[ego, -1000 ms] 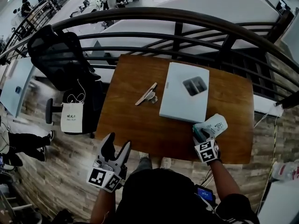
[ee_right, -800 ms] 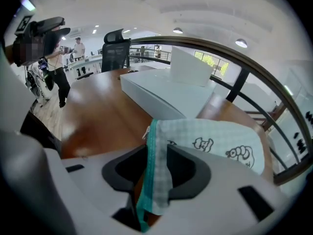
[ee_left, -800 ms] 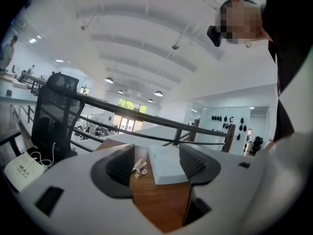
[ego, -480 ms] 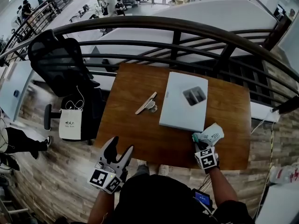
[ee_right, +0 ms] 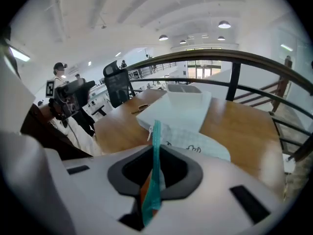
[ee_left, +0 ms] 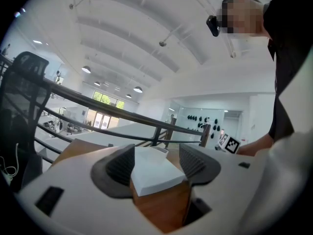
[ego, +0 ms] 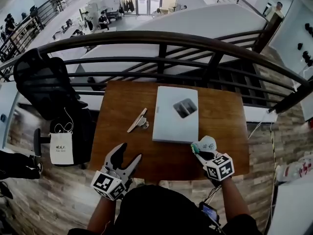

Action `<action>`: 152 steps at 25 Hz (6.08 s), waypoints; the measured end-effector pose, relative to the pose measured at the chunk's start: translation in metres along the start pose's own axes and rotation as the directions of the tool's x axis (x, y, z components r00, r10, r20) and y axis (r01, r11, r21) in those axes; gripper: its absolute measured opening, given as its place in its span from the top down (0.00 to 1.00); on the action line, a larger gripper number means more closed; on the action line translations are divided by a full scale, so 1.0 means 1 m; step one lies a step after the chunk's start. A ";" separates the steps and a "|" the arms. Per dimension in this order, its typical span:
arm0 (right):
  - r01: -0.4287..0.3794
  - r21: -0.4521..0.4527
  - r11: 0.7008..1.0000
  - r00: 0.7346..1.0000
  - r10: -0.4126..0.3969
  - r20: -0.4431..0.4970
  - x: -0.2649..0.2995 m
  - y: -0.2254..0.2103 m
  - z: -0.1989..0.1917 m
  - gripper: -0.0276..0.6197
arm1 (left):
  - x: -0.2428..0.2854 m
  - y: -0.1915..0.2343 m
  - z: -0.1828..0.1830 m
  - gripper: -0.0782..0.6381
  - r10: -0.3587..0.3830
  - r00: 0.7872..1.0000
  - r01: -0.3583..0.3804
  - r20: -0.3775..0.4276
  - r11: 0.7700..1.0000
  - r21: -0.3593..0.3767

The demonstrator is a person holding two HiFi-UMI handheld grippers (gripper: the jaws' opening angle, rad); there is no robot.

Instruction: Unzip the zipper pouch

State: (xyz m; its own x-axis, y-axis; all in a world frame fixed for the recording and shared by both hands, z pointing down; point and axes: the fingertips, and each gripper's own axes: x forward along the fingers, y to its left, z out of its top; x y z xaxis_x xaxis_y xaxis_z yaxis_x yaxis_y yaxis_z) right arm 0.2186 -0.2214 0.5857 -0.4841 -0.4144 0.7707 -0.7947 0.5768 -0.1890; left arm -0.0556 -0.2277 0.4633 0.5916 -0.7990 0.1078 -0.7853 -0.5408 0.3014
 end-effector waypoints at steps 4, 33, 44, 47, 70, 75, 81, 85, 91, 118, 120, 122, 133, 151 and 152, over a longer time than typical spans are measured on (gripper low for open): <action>-0.093 -0.010 0.996 0.995 0.093 0.029 -0.022 0.023 0.032 0.91 | 0.018 -0.012 0.006 0.52 -0.142 0.990 0.142 -0.019 0.990 0.011; -0.714 -0.276 0.643 0.692 0.709 -0.139 -0.043 0.173 0.126 0.91 | 0.032 -0.097 -0.014 0.63 -0.649 0.570 0.821 -0.504 0.417 0.391; -0.669 -0.265 0.694 0.735 0.672 -0.095 -0.034 0.169 0.131 0.88 | 0.031 -0.095 -0.014 0.85 -0.649 0.601 0.799 -0.466 0.489 0.349; -0.619 -0.270 0.738 0.767 0.641 -0.007 -0.031 0.167 0.143 0.84 | 0.028 -0.083 -0.009 0.85 -0.648 0.634 0.773 -0.421 0.546 0.323; -0.707 0.226 0.670 0.700 0.618 0.357 -0.024 0.168 0.144 0.80 | 0.041 -0.075 -0.025 0.86 -0.478 0.765 0.635 -0.432 0.670 0.384; -0.708 0.245 0.662 0.703 0.630 0.329 -0.017 0.170 0.142 0.81 | 0.043 -0.074 -0.031 0.86 -0.417 0.785 0.607 -0.458 0.667 0.433; -0.687 0.310 0.657 0.725 0.595 0.346 -0.011 0.164 0.144 0.90 | 0.044 -0.071 -0.030 0.86 -0.367 0.816 0.561 -0.446 0.688 0.461; -0.692 0.364 0.624 0.722 0.590 0.361 -0.011 0.162 0.142 0.89 | 0.047 -0.071 -0.031 0.86 -0.340 0.826 0.544 -0.449 0.688 0.481; -0.737 0.418 0.532 0.675 0.608 0.418 -0.017 0.167 0.143 0.87 | 0.047 -0.073 -0.036 0.86 -0.323 0.827 0.541 -0.460 0.678 0.497; -0.439 0.169 0.883 0.894 0.411 0.178 0.010 0.151 0.116 0.95 | 0.044 -0.066 -0.052 0.86 -0.257 0.809 0.562 -0.528 0.599 0.570; -0.394 0.158 0.906 0.915 0.370 0.159 0.013 0.141 0.112 0.96 | 0.043 -0.063 -0.046 0.86 -0.269 0.818 0.549 -0.508 0.626 0.553; -0.403 0.188 0.896 0.911 0.374 0.173 0.011 0.134 0.112 0.96 | 0.040 -0.062 -0.040 0.86 -0.290 0.823 0.543 -0.489 0.657 0.524; -0.324 0.133 0.937 0.940 0.304 0.152 0.013 0.120 0.107 0.96 | 0.034 -0.051 -0.032 0.87 -0.283 0.839 0.512 -0.465 0.697 0.501; -0.200 0.086 0.976 0.972 0.187 0.143 0.005 0.092 0.092 0.96 | 0.028 -0.029 -0.021 0.87 -0.256 0.868 0.456 -0.426 0.751 0.478; -0.197 0.089 0.976 0.973 0.183 0.143 0.004 0.090 0.091 0.96 | 0.028 -0.027 -0.021 0.87 -0.254 0.869 0.452 -0.424 0.755 0.475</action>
State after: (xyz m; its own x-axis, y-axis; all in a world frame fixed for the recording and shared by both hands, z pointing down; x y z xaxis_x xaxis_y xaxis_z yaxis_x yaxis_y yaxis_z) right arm 0.1114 -0.2354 0.5164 -0.6684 -0.3985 0.6281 -0.7136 0.5816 -0.3905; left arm -0.0139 -0.2295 0.4775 0.7910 -0.4461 0.4187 -0.4125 -0.8943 -0.1735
